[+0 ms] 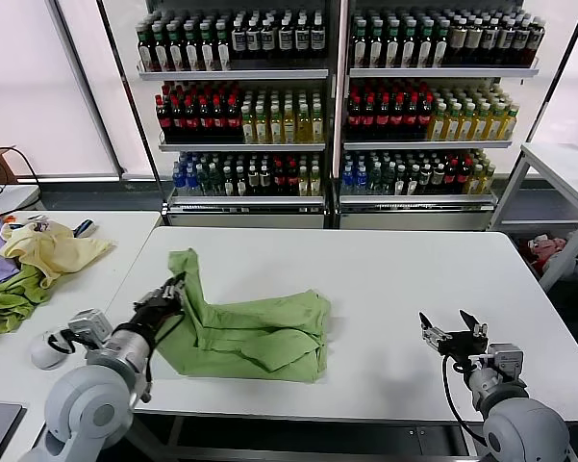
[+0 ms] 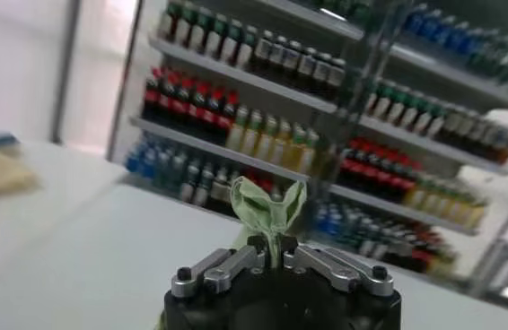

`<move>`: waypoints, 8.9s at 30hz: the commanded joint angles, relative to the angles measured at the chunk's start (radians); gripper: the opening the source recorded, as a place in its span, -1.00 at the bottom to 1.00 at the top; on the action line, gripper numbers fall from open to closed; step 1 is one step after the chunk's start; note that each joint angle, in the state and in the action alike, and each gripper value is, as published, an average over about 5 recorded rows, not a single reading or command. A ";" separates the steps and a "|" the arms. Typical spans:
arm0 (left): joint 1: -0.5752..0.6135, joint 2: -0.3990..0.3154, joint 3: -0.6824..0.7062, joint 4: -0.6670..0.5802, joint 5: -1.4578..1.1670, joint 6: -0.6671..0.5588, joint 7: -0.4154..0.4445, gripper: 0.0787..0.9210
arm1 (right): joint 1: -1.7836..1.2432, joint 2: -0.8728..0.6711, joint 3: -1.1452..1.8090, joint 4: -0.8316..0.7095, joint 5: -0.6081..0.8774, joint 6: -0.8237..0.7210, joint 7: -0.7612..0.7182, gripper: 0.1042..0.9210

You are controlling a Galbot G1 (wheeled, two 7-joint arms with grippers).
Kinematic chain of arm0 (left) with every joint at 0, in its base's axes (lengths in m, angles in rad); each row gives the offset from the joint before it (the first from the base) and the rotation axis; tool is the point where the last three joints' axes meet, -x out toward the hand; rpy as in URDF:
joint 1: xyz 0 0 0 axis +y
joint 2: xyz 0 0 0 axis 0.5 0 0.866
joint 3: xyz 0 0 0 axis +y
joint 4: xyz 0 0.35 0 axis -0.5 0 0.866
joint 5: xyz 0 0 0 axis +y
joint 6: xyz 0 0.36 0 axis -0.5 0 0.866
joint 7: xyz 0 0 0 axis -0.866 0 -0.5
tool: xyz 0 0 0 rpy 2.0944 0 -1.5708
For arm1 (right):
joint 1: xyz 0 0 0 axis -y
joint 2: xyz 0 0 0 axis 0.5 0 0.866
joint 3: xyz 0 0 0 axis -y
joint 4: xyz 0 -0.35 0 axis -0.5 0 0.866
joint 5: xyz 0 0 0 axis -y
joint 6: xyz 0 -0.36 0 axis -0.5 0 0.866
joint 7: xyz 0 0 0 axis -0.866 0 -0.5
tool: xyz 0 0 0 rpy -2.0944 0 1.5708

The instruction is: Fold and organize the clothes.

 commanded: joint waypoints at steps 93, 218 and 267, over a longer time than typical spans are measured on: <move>0.047 -0.107 -0.029 0.235 -0.245 -0.016 0.085 -0.90 | -0.012 0.036 0.014 0.044 -0.016 -0.003 0.007 0.76; 0.326 -0.180 0.103 -0.009 0.627 -0.346 0.154 0.77 | 0.572 0.190 -0.465 -0.524 -0.102 0.036 0.075 -0.82; 0.369 -0.188 0.199 -0.055 0.803 -0.371 0.220 0.77 | -0.295 0.124 0.140 0.152 -0.280 0.432 -0.138 0.76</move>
